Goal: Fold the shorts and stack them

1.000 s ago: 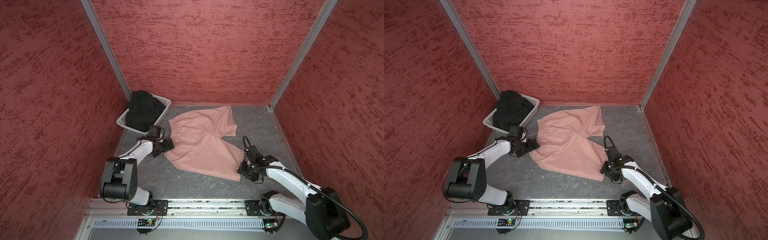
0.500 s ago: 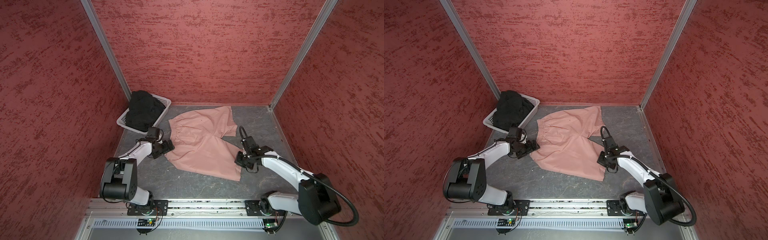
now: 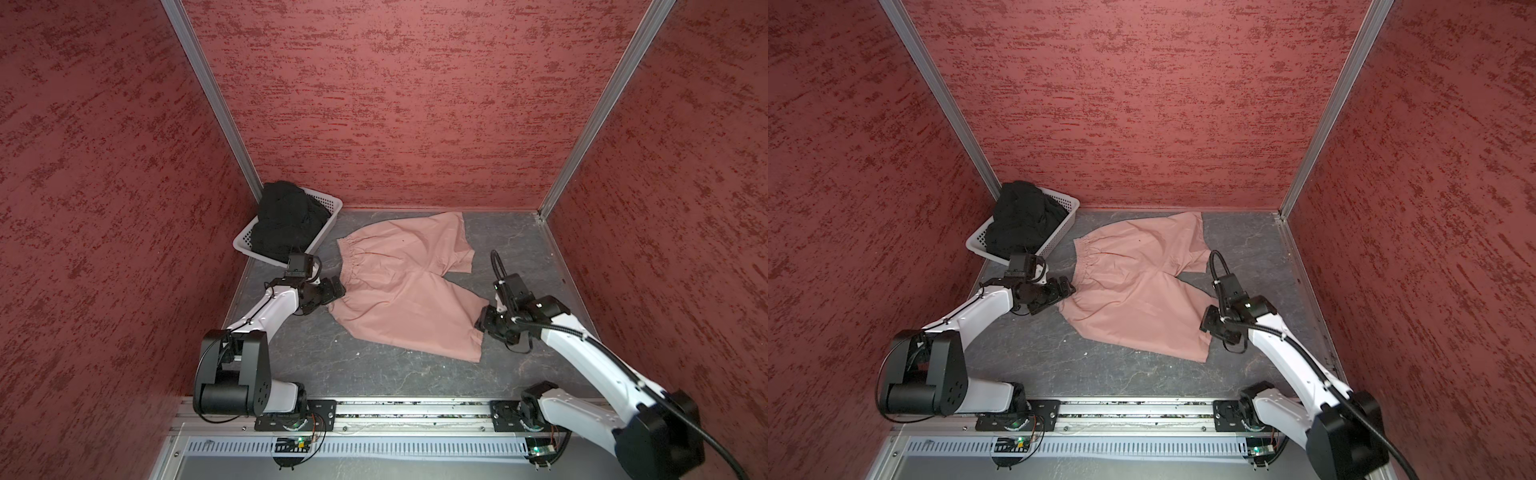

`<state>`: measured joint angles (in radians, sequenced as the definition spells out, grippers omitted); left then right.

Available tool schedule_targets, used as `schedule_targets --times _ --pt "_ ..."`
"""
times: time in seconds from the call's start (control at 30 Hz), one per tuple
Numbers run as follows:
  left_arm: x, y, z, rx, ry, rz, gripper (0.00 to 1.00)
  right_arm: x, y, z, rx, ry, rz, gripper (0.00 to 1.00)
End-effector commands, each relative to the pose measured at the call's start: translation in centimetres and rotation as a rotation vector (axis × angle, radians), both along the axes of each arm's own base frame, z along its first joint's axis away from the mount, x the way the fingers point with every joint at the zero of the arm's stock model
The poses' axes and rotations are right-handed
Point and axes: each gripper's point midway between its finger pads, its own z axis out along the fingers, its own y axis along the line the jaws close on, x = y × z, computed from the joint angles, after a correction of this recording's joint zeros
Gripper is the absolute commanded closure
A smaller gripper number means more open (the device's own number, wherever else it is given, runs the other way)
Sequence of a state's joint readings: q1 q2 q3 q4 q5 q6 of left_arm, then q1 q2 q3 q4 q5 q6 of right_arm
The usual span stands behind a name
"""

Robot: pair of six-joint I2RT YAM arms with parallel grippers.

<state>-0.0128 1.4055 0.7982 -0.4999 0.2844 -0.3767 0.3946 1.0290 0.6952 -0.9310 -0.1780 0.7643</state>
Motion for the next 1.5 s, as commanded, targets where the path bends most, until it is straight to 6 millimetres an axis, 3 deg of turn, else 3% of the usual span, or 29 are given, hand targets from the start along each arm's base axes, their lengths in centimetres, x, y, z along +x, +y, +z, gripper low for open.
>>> schedule_targets --times 0.0,0.1,0.23,0.43,0.53,0.67,0.77,0.97,1.17,1.27,1.37,1.47 --pt "0.8 0.0 0.2 -0.017 -0.022 -0.017 0.01 -4.0 1.1 -2.6 0.047 0.162 -0.046 0.42" --pt "1.0 0.0 0.5 -0.015 -0.028 -0.024 0.00 -4.5 1.2 -3.9 0.005 0.179 -0.023 0.41" --pt "1.0 0.0 0.5 -0.022 -0.032 -0.016 0.01 -3.4 2.1 -5.6 0.023 0.146 0.001 0.41" --pt "0.9 -0.1 0.0 -0.030 -0.025 -0.018 0.01 -1.2 1.9 -5.0 0.003 0.034 -0.017 0.48" --pt "1.1 -0.2 0.1 -0.031 -0.028 -0.027 0.01 -0.8 2.1 -5.3 0.017 0.010 -0.018 0.57" --pt "1.0 -0.1 -0.1 -0.021 -0.019 -0.040 0.00 -0.5 3.3 -5.7 0.076 0.004 -0.006 0.78" --pt "0.9 -0.2 0.0 -0.019 -0.006 -0.050 0.01 -1.2 2.6 -5.4 0.041 0.030 0.001 0.99" --pt "1.3 -0.3 0.3 -0.022 -0.007 -0.057 0.01 0.1 2.4 -0.3 -0.020 0.068 0.050 1.00" --pt "1.6 -0.5 0.5 -0.031 -0.004 -0.072 0.01 0.3 3.9 2.0 0.121 0.172 0.115 1.00" --pt "1.5 -0.5 0.5 -0.031 -0.004 -0.078 0.01 1.7 4.3 3.8 0.255 0.153 0.100 1.00" --pt "1.5 -0.5 0.4 -0.027 -0.003 -0.081 0.00 2.3 4.5 4.5 0.369 0.166 0.089 1.00" --pt "1.6 -0.6 0.5 -0.041 -0.008 -0.084 0.01 4.3 4.4 5.8 0.468 0.126 0.074 1.00"
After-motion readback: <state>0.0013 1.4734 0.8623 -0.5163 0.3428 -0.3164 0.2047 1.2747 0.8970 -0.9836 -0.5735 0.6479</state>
